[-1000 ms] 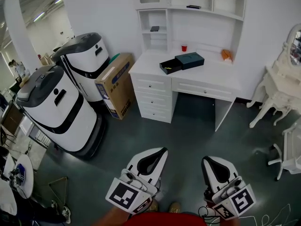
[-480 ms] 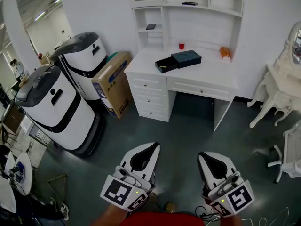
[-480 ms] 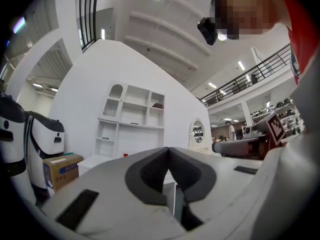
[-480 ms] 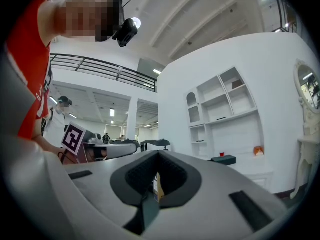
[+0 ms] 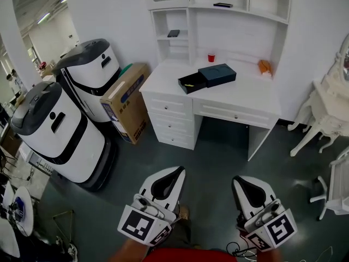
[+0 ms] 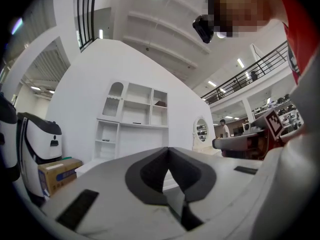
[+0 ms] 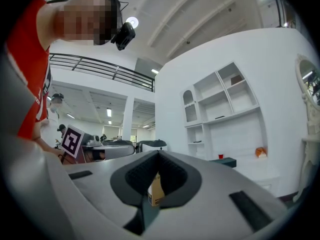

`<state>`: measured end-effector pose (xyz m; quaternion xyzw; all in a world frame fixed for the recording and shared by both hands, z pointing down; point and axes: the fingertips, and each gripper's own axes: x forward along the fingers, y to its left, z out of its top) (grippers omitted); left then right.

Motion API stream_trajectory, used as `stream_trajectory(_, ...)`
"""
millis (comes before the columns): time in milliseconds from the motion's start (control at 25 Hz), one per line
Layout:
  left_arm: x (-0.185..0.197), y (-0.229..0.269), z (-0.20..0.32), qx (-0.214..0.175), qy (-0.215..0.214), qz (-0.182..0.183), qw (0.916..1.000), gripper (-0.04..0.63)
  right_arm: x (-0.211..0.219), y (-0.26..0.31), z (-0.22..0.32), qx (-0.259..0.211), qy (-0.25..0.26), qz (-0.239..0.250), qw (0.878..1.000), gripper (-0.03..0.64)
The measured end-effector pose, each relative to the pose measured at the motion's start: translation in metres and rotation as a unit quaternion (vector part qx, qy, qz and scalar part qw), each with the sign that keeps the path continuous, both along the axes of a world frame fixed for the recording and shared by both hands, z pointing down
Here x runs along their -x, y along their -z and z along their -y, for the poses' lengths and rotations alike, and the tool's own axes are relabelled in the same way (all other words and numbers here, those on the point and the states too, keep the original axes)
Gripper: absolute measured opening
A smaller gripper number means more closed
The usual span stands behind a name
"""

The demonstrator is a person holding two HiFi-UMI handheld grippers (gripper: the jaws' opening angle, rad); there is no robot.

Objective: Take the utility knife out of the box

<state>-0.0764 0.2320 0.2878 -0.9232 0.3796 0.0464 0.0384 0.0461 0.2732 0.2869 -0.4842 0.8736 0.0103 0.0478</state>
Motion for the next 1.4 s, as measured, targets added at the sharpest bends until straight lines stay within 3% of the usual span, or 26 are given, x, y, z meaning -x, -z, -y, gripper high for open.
stream_trajectory(600, 0.015, 0.01, 0.223, -0.018, -0.036, 0.007, 0.9992, 0.037, 0.01, 0.022, 0.213, -0.022, -0.046, -0.003, 0.999, 0.008)
stream_trajectory(840, 0.014, -0.007, 0.279, 0.027, -0.044, 0.034, 0.9981, 0.037, 0.014, 0.019, 0.27, -0.012, -0.047, -0.012, 0.999, 0.008)
stream_trajectory(1160, 0.002, -0.014, 0.357, 0.011, -0.033, 0.026, 0.999, 0.037, 0.005, 0.007, 0.351, -0.009, -0.03, -0.025, 0.999, 0.008)
stream_trajectory(1400, -0.024, -0.025, 0.426, 0.038, -0.025, 0.039, 0.9982, 0.037, -0.013, 0.008, 0.418, -0.014, -0.008, -0.042, 0.999, 0.008)
